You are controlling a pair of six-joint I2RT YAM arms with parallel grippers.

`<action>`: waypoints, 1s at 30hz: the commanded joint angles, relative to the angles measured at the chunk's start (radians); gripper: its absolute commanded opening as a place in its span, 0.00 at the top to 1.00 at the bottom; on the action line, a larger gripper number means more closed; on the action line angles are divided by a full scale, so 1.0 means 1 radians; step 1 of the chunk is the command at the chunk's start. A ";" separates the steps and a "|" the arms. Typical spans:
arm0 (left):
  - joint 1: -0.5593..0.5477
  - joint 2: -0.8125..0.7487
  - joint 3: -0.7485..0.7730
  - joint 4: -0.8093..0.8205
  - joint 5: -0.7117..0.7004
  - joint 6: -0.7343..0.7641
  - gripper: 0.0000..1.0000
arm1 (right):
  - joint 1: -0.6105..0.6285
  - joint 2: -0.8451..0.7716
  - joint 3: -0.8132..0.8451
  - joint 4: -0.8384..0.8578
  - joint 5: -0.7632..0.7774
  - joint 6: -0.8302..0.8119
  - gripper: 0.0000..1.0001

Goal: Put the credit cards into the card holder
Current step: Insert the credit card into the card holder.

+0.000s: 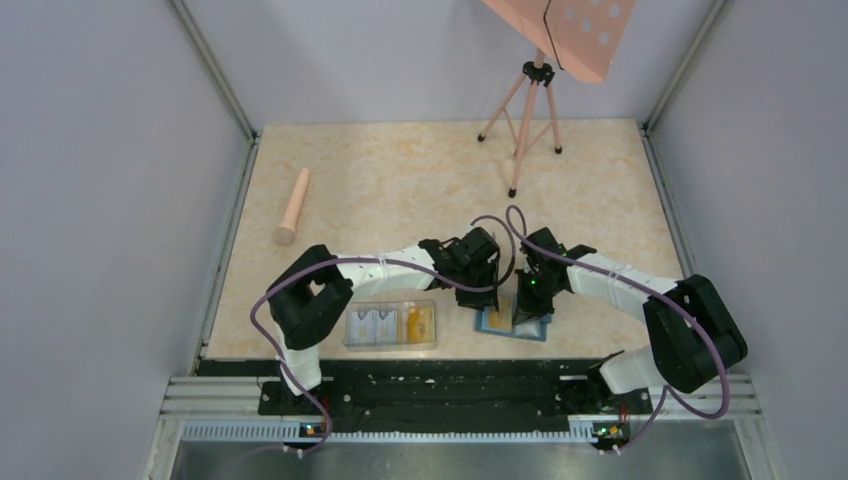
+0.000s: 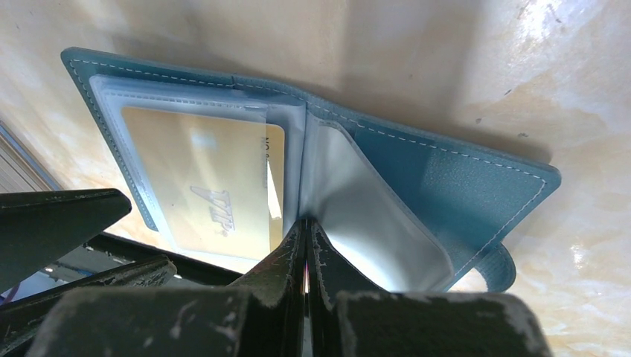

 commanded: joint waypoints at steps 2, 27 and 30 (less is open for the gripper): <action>-0.003 0.019 0.035 0.036 0.018 0.000 0.55 | -0.006 0.010 -0.006 0.035 0.002 -0.006 1.00; -0.001 -0.012 0.031 -0.020 -0.044 -0.004 0.64 | -0.006 0.005 -0.009 0.038 -0.011 -0.015 1.00; -0.001 0.003 0.040 -0.043 -0.060 0.001 0.63 | -0.006 0.007 -0.010 0.041 -0.014 -0.016 1.00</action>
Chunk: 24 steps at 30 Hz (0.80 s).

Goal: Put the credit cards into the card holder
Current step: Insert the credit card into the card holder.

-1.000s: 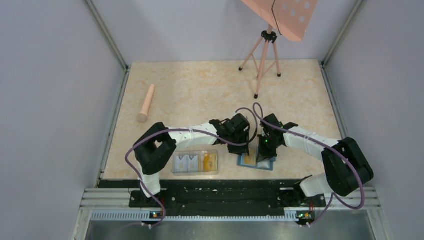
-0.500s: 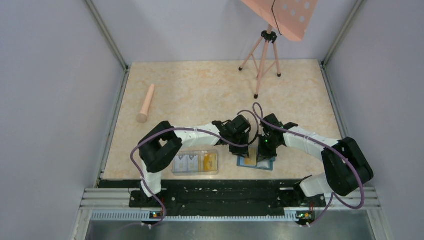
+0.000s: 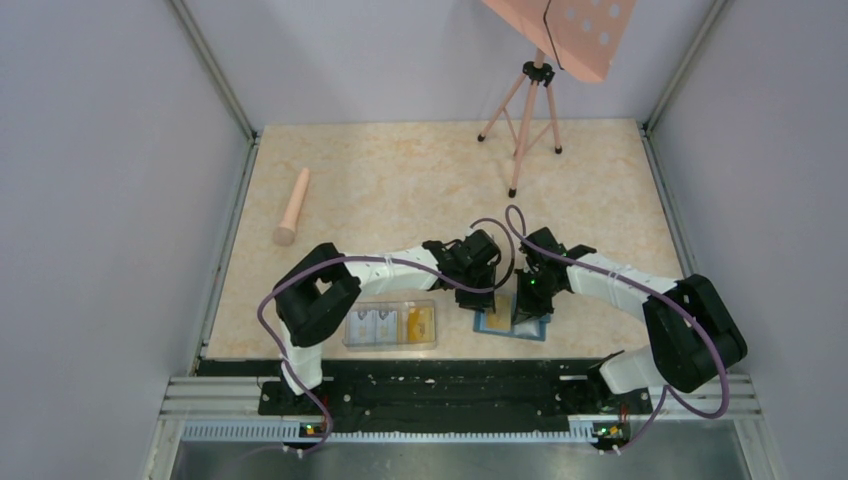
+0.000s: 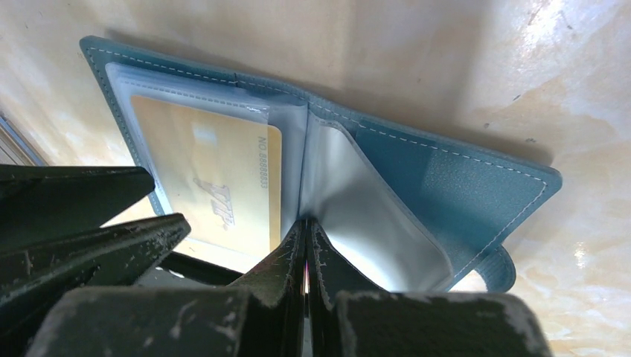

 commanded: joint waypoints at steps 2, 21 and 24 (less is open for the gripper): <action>-0.002 -0.011 0.047 -0.053 -0.040 0.011 0.63 | -0.006 0.008 -0.010 0.036 -0.007 -0.013 1.00; -0.012 -0.044 0.032 0.031 0.016 0.004 0.74 | -0.005 0.013 0.003 0.029 -0.018 -0.022 0.98; -0.012 -0.070 0.038 -0.039 -0.062 0.012 0.70 | -0.006 -0.018 0.024 0.010 -0.011 -0.025 0.95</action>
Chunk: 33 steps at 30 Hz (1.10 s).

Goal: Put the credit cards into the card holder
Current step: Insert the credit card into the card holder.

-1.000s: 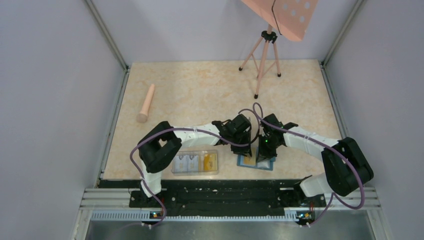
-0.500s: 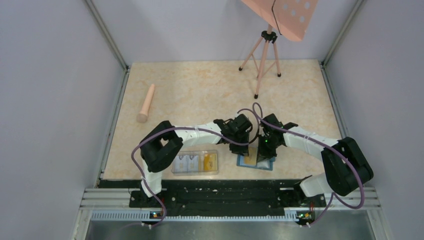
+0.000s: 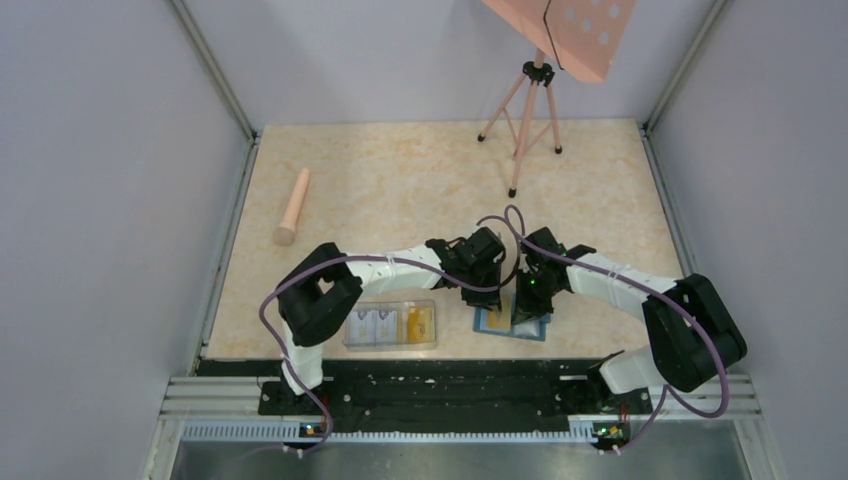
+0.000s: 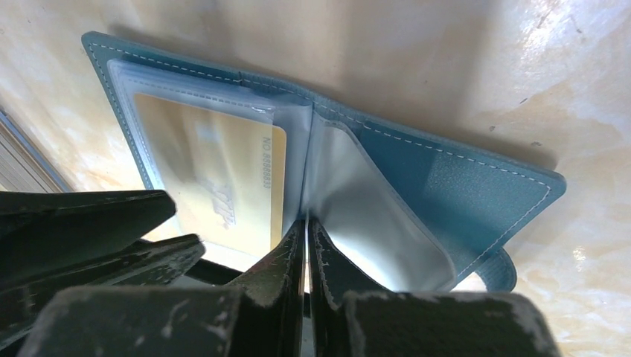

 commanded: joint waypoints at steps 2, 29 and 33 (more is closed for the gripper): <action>-0.004 -0.102 -0.003 -0.073 -0.116 0.013 0.66 | -0.006 -0.054 0.038 -0.009 0.006 -0.015 0.94; -0.002 0.030 0.017 -0.060 -0.050 0.011 0.59 | -0.005 0.035 0.013 0.055 0.009 0.002 1.00; -0.005 0.019 0.019 -0.042 -0.041 0.013 0.62 | -0.006 0.031 0.007 0.053 0.012 0.003 1.00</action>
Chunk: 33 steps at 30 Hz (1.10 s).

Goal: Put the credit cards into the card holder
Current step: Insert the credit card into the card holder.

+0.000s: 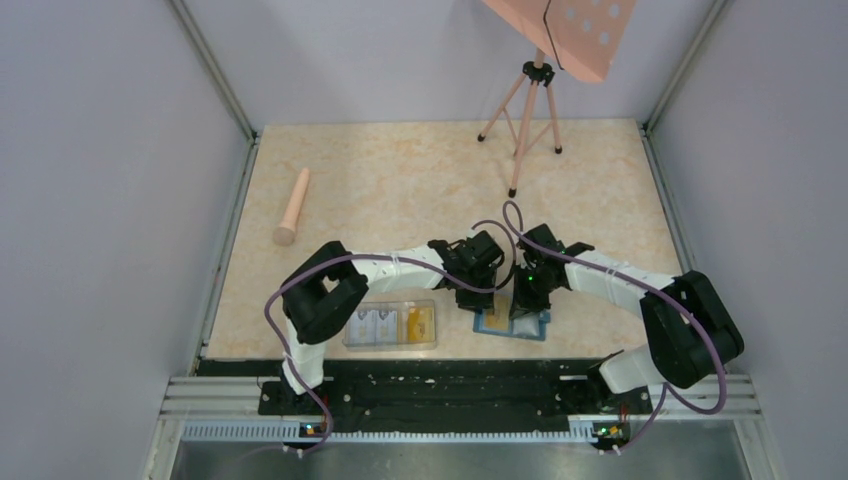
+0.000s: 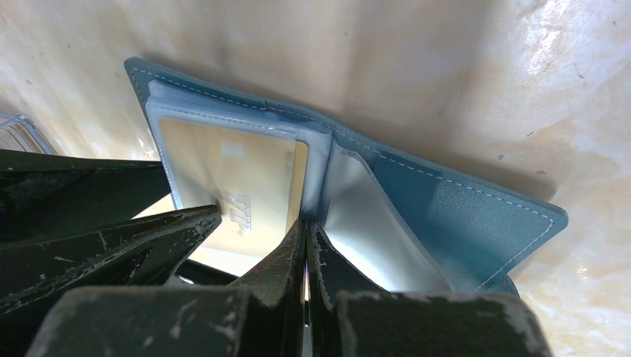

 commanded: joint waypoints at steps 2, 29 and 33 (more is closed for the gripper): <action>-0.010 -0.009 0.027 0.026 0.013 0.012 0.62 | -0.005 0.012 -0.013 0.022 0.016 0.007 1.00; -0.061 0.000 0.185 -0.229 -0.198 0.054 0.54 | -0.006 0.012 -0.026 0.033 0.001 0.001 1.00; -0.063 0.004 0.176 -0.184 -0.153 0.060 0.57 | -0.006 0.011 -0.028 0.036 -0.001 0.001 1.00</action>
